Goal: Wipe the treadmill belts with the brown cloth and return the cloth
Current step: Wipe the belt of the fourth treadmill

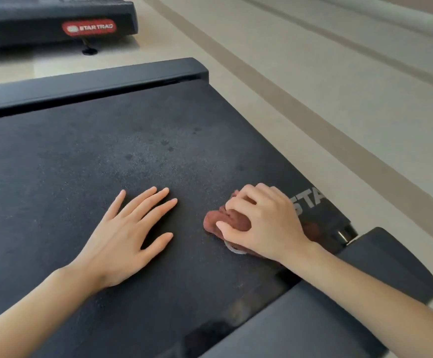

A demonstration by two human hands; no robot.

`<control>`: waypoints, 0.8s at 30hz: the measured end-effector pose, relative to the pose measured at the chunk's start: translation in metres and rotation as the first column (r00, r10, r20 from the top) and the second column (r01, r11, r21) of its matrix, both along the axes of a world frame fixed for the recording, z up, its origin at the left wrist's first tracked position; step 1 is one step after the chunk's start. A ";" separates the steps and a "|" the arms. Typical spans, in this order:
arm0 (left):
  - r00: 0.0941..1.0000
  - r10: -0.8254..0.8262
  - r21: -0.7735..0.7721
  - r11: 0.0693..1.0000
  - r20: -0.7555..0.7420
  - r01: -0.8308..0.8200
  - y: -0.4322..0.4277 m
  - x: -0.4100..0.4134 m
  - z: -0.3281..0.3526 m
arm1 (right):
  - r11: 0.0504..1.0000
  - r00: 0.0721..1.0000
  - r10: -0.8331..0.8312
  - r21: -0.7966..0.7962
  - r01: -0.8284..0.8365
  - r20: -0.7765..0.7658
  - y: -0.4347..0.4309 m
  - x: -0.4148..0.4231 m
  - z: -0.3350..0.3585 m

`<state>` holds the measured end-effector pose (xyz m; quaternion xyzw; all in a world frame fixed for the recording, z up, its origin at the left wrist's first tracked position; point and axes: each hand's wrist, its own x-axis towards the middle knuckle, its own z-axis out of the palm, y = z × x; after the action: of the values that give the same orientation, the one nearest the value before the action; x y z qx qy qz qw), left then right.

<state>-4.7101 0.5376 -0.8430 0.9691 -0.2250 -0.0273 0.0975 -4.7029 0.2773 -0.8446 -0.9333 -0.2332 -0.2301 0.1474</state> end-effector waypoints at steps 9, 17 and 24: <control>1.000 -0.029 -0.049 0.998 -0.001 0.029 0.004 0.004 -0.007 | 0.960 0.960 -0.279 -0.006 0.279 -0.035 0.023 0.178 -0.002; 1.000 0.022 -0.017 1.000 -0.012 -0.022 0.007 0.002 -0.005 | 0.909 0.911 -0.407 -0.127 0.397 -0.065 0.033 0.186 0.002; 0.986 0.164 -0.027 0.986 -0.023 -0.165 0.060 0.027 -0.001 | 0.995 0.996 -0.090 -0.036 0.089 -0.013 0.056 0.051 -0.002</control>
<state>-4.6829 0.5979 -0.8440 0.9825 -0.1437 -0.0258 0.1154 -4.6523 0.3330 -0.8461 -0.9469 -0.1941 -0.2255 0.1222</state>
